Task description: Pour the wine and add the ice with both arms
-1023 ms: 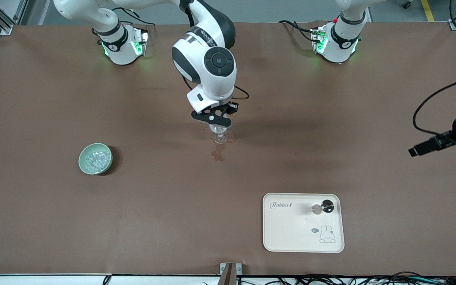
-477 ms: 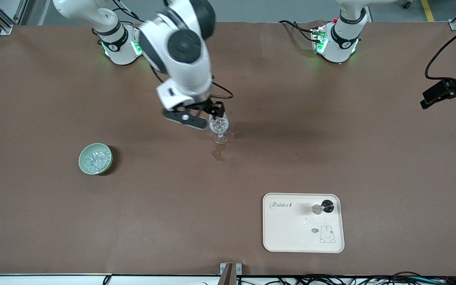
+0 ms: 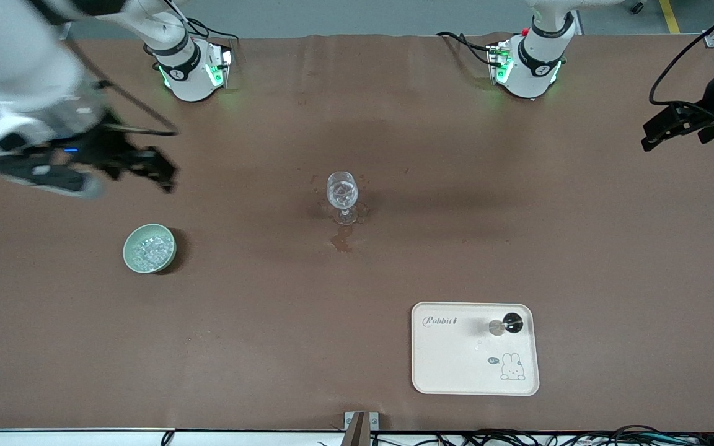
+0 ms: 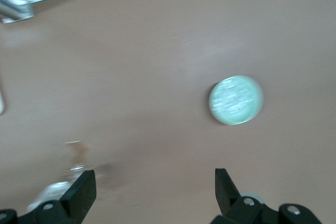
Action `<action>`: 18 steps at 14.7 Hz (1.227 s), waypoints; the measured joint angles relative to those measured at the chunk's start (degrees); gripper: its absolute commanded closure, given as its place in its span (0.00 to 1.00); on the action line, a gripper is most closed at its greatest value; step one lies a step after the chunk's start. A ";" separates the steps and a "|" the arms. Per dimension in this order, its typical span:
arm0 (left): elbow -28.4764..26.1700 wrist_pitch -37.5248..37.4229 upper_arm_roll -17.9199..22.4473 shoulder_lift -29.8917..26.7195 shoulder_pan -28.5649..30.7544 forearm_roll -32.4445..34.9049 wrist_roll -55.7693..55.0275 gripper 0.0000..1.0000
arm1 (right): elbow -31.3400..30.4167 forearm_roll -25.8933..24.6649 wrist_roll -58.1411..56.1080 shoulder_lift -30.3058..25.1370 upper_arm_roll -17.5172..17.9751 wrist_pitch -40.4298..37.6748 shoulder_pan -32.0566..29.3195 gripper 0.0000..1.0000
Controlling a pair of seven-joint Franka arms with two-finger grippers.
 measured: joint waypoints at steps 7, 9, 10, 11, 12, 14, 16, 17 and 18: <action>-1.10 0.48 -2.40 -0.95 -0.38 -0.01 -0.50 0.00 | -0.34 0.13 -19.26 -2.17 -6.37 -3.25 -9.59 0.00; -1.13 0.48 -2.38 -0.95 -0.37 -0.01 -0.50 0.00 | -0.62 0.26 -19.90 -2.51 -2.57 -4.09 -14.48 0.00; -1.14 0.48 -2.38 -0.95 -0.37 -0.01 -0.50 0.00 | -0.89 0.27 -19.92 -2.61 -1.46 -4.16 -15.61 0.00; -1.14 0.44 -2.38 -0.95 -0.37 -0.01 -0.50 0.00 | -1.19 0.27 -19.92 -2.69 -0.87 -4.16 -16.04 0.00; -1.14 0.32 -2.38 -0.96 -0.37 -0.01 -0.50 0.00 | -1.39 0.27 -19.92 -2.71 -0.62 -4.16 -16.12 0.00; -1.14 0.11 -2.42 -0.96 -0.38 -0.01 -0.50 0.00 | -1.56 0.27 -19.92 -2.71 -0.35 -4.16 -16.12 0.00; -1.03 0.11 -2.48 -0.96 -0.39 -0.01 -0.37 0.00 | -1.59 0.27 -19.92 -2.72 -0.23 -4.16 -16.12 0.00; -0.89 0.11 -2.49 -0.96 -0.40 -0.01 -0.34 0.00 | -1.59 0.27 -19.92 -2.73 -0.19 -4.16 -16.12 0.00; -0.78 0.11 -2.49 -0.96 -0.39 -0.01 -0.27 0.00 | -1.59 0.27 -19.92 -2.74 -0.15 -4.16 -16.12 0.00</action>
